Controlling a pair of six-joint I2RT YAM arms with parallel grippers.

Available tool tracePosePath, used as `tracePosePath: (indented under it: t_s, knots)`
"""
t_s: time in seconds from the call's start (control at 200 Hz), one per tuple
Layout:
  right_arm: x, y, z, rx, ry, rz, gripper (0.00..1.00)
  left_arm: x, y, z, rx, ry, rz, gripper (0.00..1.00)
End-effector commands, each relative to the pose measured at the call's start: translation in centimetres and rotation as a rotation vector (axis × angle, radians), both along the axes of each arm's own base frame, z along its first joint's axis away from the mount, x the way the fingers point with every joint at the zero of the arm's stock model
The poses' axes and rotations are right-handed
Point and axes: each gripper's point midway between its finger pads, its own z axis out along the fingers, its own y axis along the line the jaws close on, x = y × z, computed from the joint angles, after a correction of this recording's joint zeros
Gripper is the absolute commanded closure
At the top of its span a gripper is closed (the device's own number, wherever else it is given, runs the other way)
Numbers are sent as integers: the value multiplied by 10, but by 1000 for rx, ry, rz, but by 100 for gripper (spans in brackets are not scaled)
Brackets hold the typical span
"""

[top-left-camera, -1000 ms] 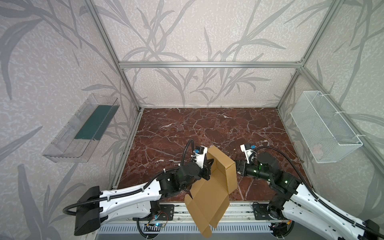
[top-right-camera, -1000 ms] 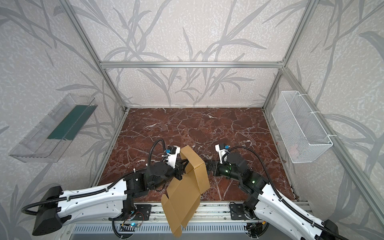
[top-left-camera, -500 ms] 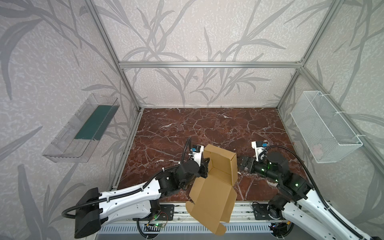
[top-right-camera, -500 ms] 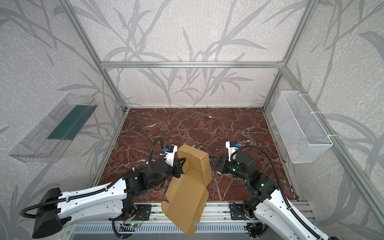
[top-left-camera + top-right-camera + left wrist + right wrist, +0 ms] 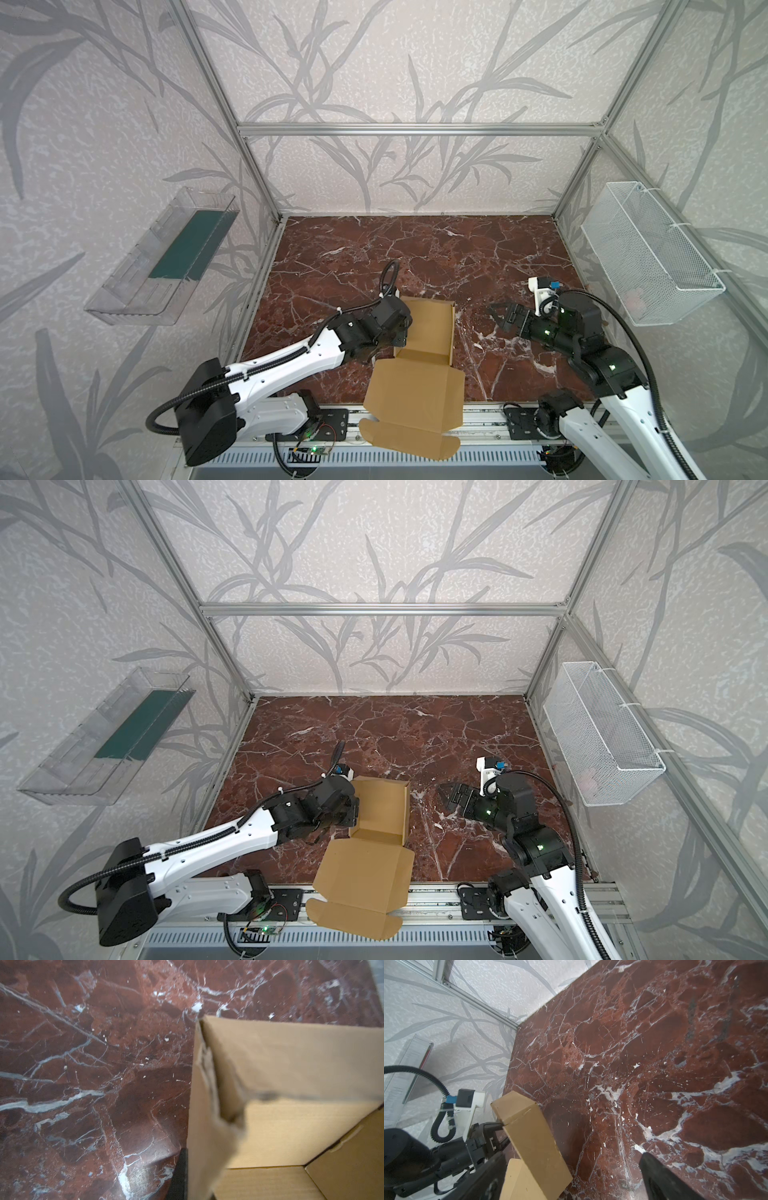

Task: Fold the paper box
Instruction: 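Set the box down farther from the robot with left gripper and release it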

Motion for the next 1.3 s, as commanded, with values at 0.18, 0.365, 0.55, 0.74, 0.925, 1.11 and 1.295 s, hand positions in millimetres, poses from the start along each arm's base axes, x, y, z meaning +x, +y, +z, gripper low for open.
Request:
tracePosePath:
  t_s: [0.18,0.365,0.55,0.74,0.925,1.11,1.295]
  knots:
    - [-7,3,-1,-26,28,54,1,-19,20,-35,283,343,-58,100]
    - [-12,6,-7,-19,50,76,1,-18,14,-53,375,442,-122,100]
    - [-16,7,-15,-20,63,91,1,-18,12,-69,427,507,-147,96]
    - [-18,9,-23,-11,77,106,1,-14,11,-70,457,518,-160,86]
    - [-18,13,-33,6,99,119,1,-1,8,-49,468,472,-174,74]
    - [-18,17,-43,26,115,134,1,21,5,-10,457,377,-175,63]
    - [-22,33,-51,44,128,210,1,43,4,42,404,239,-142,60]
